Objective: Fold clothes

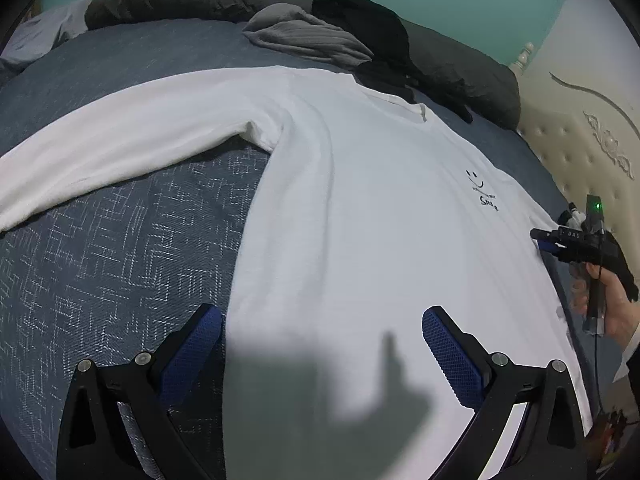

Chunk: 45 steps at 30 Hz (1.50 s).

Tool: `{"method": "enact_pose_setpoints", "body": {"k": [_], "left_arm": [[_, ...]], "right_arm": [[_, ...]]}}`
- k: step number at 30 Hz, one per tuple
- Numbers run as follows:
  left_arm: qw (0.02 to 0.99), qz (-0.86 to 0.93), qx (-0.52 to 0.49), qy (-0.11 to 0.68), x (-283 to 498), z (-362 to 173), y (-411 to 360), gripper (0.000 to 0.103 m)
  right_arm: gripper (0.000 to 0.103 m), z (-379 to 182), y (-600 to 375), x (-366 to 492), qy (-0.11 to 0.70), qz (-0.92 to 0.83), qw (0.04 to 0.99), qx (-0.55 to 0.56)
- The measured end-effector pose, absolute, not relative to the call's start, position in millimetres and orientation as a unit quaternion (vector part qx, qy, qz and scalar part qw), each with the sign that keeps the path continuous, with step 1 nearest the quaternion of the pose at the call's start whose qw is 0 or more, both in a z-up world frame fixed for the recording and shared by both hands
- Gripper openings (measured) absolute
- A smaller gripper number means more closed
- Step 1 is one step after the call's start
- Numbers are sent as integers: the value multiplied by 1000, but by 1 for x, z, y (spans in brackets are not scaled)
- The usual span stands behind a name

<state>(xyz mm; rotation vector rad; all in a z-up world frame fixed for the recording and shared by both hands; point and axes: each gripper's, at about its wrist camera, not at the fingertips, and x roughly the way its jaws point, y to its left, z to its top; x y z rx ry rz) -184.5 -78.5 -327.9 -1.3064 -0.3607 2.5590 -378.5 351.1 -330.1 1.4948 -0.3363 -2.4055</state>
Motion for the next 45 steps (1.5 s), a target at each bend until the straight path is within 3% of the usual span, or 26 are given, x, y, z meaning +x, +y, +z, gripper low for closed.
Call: {"method": "enact_pose_setpoints", "body": {"k": [5,7,9,15,25,31,45], "left_arm": [[120,878,-448,-118,-186,-329,-78,103],[119,878,-449,-117,-186,-330,-79,103],[118,877,-450,-118,-186,-331,-79,103],[115,875,-454,-120,-186,-334,-79,103],[115,874,-458,-116,-187,-337,-77,103],[114,873,-460,-117,-187,-339,-76,103],[113,869,-469,-112,-189,-342,-74,103]], "right_arm": [[41,-332,352,-379,-126,-834,152,516],[23,-331,351,-378,-123,-835,160,512],[13,-328,351,-376,-121,-838,165,505],[1,-322,361,-373,-131,-847,160,490],[1,-323,367,-374,-134,-852,152,483],[7,-324,394,-379,-217,-847,138,466],[11,-327,400,-381,-210,-845,130,474]]}}
